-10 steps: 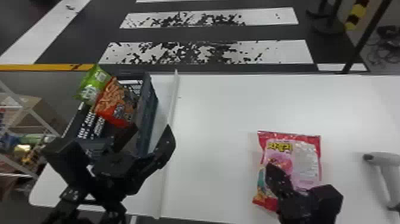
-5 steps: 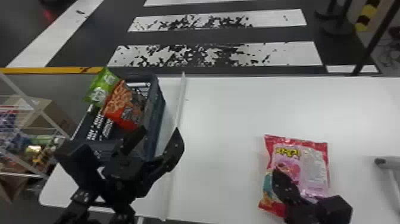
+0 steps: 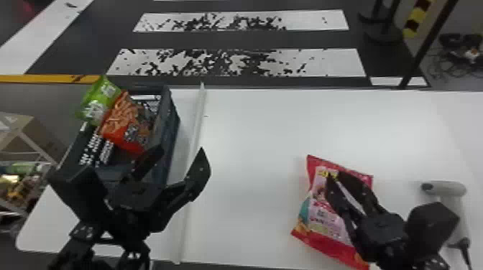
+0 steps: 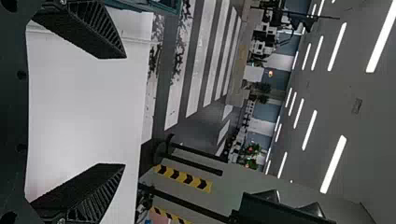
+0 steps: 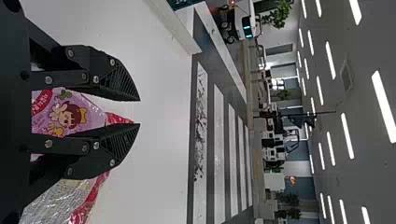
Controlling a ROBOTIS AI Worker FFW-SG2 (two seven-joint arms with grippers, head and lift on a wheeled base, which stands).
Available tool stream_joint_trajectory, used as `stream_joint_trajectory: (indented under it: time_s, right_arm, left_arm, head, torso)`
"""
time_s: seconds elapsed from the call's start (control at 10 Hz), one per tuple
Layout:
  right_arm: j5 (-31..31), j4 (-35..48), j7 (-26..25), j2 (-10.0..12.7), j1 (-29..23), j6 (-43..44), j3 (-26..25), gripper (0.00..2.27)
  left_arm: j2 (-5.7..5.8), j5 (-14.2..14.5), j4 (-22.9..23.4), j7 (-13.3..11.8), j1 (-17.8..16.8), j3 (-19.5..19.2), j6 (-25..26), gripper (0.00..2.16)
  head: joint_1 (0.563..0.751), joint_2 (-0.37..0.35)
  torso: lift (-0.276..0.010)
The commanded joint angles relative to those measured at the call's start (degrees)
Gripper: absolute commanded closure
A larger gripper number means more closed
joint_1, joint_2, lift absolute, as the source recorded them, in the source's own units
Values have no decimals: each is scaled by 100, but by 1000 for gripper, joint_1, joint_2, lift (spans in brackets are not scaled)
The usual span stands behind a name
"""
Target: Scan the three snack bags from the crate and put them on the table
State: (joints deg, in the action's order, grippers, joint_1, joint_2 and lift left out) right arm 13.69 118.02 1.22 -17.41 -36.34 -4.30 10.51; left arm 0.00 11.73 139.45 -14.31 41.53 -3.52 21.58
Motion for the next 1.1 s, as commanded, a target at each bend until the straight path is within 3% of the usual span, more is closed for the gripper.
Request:
stream_joint_trajectory:
  time_s: [0.0, 0.3, 0.6, 0.7, 0.8, 0.9, 1.0]
  right_arm:
    - [37, 433, 1, -69, -224, -480, -234, 22]
    - [864, 450, 414, -193, -347, -990, -550, 90]
    - [890, 529, 282, -184, -462, -1289, -603, 103]
    - [1074, 556, 256, -184, -576, -1307, -796, 336]
    - [1241, 547, 256, -166, -655, -1254, -999, 815]
    - [1505, 556, 274, -157, -690, -1254, -1209, 1966]
    - [1637, 547, 318, -131, -716, -1254, -1403, 2246]
  left_arm:
    - [-15, -391, -94, 121, -137, 246, 0, 33]
    - [-15, -452, -287, 209, -295, 343, 35, 33]
    - [-15, -417, -322, 227, -304, 352, 35, 33]
    - [-15, -391, -340, 209, -268, 290, 35, 33]
    - [-15, -382, -348, 209, -233, 272, 53, 33]
    - [-15, -382, -331, 209, -198, 272, 53, 33]
    - [-15, -417, -296, 227, -154, 308, 53, 33]
  head:
    - [695, 53]
    - [695, 5]
    - [695, 3]
    - [695, -3]
    - [695, -15]
    - [695, -24]
    - [695, -49]
  torso:
    - [-94]
    - [-94]
    - [-94]
    - [-94]
    - [-94]
    - [-94]
    - [-94]
